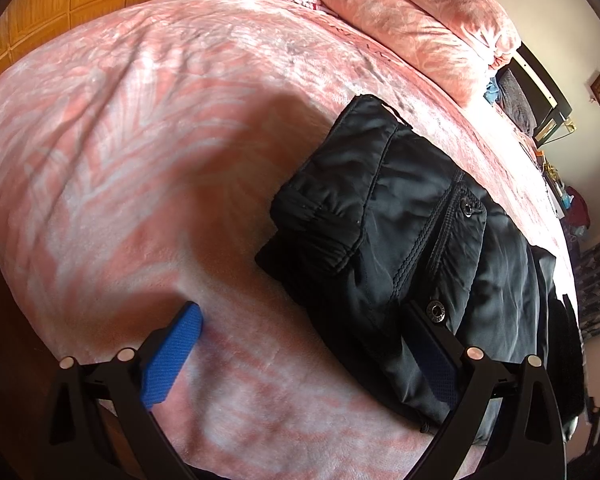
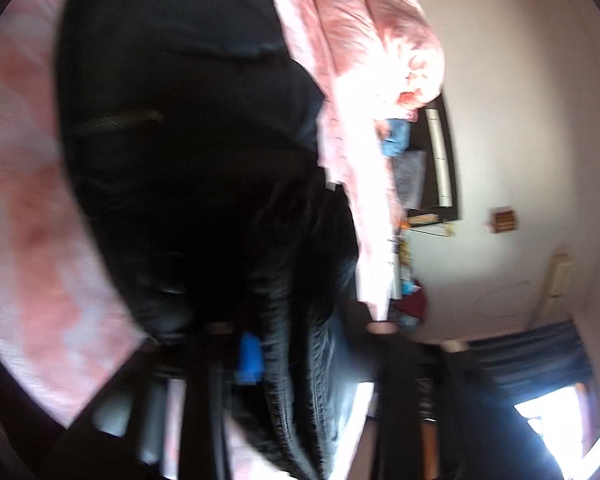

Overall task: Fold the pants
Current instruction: 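Swing the held pant leg over onto the folded pants with the right tool, then grasp the folded pants edge with the left tool while the right tool holds the leg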

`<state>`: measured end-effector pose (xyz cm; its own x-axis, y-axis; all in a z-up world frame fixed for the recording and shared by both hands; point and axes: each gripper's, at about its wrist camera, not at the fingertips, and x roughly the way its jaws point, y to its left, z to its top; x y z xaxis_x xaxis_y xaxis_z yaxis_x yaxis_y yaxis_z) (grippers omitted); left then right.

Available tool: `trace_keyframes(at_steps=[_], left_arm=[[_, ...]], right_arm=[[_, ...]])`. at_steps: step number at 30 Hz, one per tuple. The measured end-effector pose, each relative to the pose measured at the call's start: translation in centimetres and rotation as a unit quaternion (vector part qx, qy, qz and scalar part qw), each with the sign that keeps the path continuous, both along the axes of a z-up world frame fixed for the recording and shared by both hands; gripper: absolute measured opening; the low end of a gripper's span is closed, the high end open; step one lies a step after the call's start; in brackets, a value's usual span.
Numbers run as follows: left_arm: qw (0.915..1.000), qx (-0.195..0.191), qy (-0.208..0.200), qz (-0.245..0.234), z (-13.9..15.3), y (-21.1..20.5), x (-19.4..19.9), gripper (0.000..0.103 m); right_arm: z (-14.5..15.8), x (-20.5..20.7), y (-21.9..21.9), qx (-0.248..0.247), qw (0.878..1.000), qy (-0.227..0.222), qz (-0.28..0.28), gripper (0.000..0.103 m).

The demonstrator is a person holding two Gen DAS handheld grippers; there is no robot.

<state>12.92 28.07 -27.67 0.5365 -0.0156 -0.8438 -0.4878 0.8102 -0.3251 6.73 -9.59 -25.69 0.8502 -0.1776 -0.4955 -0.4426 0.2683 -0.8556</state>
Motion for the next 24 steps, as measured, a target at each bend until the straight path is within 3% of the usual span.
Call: trace_keyframes(at_steps=[2, 4, 5, 7, 8, 11, 13, 15, 17, 18, 19, 24], left_arm=[[1.0000, 0.000, 0.000, 0.000, 0.0, -0.1, 0.0, 0.099], [1.0000, 0.000, 0.000, 0.000, 0.0, 0.0, 0.0, 0.099], [1.0000, 0.000, 0.000, 0.000, 0.0, 0.0, 0.0, 0.099], [1.0000, -0.001, -0.002, 0.002, 0.0, 0.0, -0.1, 0.099], [1.0000, -0.002, -0.003, 0.003, 0.0, 0.0, -0.1, 0.099], [1.0000, -0.004, -0.004, 0.004, 0.0, 0.0, -0.2, 0.099], [1.0000, -0.005, -0.004, 0.004, 0.0, 0.1, -0.2, 0.099], [1.0000, -0.006, -0.004, 0.004, 0.0, 0.1, -0.2, 0.099], [0.9999, -0.009, -0.005, 0.003, 0.0, 0.1, -0.2, 0.099], [0.9999, -0.010, -0.006, 0.003, -0.1, 0.1, -0.2, 0.099], [0.9999, -0.011, -0.006, 0.004, -0.1, 0.0, -0.2, 0.099], [0.9999, -0.013, -0.008, 0.005, -0.1, 0.2, -0.3, 0.099]], right_arm=[[1.9, -0.8, 0.0, 0.052, 0.998, 0.046, 0.008, 0.071], [4.7, -0.5, -0.8, 0.150, 0.979, 0.135, -0.004, 0.076], [6.5, 0.4, -1.9, 0.225, 0.954, 0.195, -0.023, 0.076], [8.6, 2.3, -3.9, 0.311, 0.920, 0.230, -0.058, 0.075], [9.3, 3.4, -4.9, 0.344, 0.905, 0.241, -0.076, 0.070], [9.3, 6.8, -7.2, 0.401, 0.864, 0.273, -0.134, 0.052], [8.0, 8.3, -7.4, 0.406, 0.847, 0.304, -0.158, 0.051], [6.7, 9.4, -7.5, 0.407, 0.836, 0.325, -0.172, 0.048], [5.9, 9.2, -7.1, 0.407, 0.829, 0.343, -0.170, 0.026], [5.8, 9.1, -6.9, 0.405, 0.830, 0.346, -0.168, 0.024], [5.8, 8.8, -6.5, 0.404, 0.828, 0.352, -0.163, 0.013], [6.5, 7.6, -5.4, 0.397, 0.830, 0.364, -0.143, 0.010]])
